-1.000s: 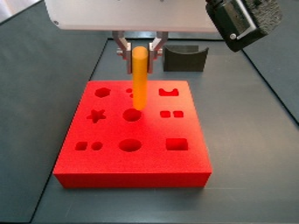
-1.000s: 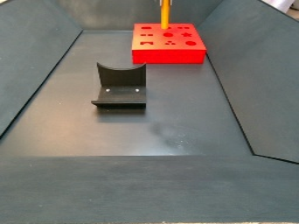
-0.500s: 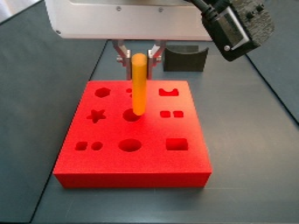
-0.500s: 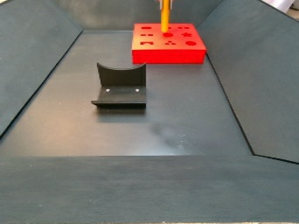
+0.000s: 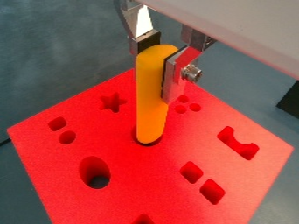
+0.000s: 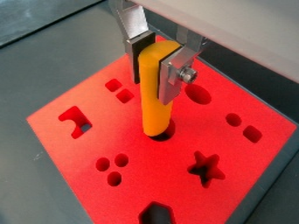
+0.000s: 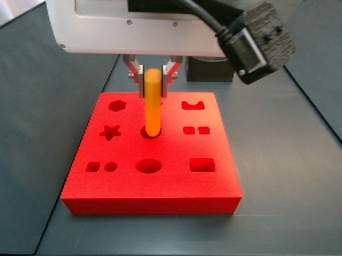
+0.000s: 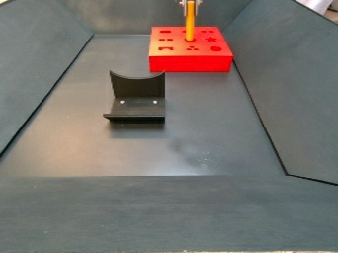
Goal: Pick up the oval object. Move up. Move to above the board. Insert the oval object.
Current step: Insert the oval object.
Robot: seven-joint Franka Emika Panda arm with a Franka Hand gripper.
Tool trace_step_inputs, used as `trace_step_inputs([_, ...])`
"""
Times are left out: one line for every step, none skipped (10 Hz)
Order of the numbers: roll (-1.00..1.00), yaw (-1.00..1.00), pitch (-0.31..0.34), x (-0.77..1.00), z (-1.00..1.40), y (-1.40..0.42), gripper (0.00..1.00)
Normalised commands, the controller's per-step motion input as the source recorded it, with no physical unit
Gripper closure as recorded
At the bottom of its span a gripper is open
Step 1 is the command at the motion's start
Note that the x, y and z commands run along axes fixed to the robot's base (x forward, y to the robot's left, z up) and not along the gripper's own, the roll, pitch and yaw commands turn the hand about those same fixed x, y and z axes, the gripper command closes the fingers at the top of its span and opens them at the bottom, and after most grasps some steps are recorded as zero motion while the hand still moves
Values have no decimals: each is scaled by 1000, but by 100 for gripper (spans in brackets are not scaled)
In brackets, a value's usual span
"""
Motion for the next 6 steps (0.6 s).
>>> trace_step_inputs([-74,0,-67,-129,-163,0,100])
trace_step_inputs([-99,0,-79,-126,-166,0,100])
trace_step_inputs([-126,0,-93,-114,-197,0,100])
trace_step_inputs([-116,0,-94,-100,-203,0,100])
trace_step_inputs([-107,0,-99,-94,-206,0,100])
trace_step_inputs([-81,0,-91,-66,-226,0,100])
